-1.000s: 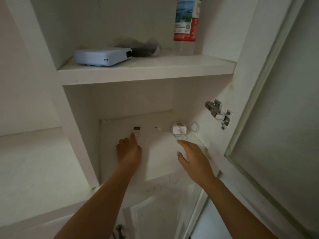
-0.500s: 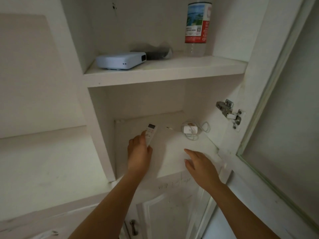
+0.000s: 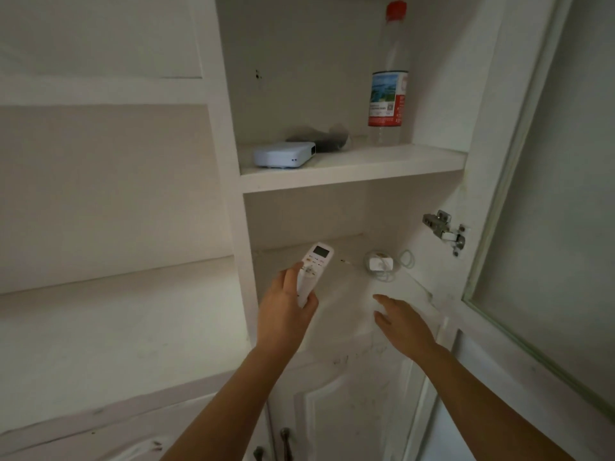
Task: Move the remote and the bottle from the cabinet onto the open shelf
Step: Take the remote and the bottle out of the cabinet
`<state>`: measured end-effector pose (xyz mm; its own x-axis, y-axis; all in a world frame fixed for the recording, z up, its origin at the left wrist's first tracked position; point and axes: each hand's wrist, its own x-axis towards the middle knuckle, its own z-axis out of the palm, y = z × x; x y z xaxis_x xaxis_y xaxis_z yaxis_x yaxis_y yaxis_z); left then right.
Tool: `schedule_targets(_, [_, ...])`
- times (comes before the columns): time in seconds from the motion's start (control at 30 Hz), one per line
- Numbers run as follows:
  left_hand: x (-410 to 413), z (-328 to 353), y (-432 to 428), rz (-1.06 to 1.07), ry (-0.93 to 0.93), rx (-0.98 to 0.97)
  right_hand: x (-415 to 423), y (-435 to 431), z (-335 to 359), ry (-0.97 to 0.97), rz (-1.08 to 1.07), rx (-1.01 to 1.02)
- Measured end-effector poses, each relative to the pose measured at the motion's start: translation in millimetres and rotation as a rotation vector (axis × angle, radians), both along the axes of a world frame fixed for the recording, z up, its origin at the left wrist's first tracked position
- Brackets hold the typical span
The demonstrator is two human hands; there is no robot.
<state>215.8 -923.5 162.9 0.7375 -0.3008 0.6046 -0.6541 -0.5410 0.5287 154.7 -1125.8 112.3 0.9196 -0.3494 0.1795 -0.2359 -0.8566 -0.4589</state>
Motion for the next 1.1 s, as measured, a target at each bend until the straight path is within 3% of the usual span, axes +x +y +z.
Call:
schedule_targets(0.33, [-32,25,19,-0.099,-0.024,-0.13,-38,45,89,-0.51,-0.076,0.013])
schedule_targets(0.57, [-52,45,10,-0.208,-0.14,-0.217,-55,50,164,-0.752,-0.073,-0.028])
schedule_targets(0.9, [-33,111,-14,-0.207,-0.314,-0.366,-19,18,229,-0.759,-0.103,0.037])
schedule_targets(1.1, [0,141,-49,-0.182,-0.401,-0.316,10,-4,241,-0.702,-0.106,0.099])
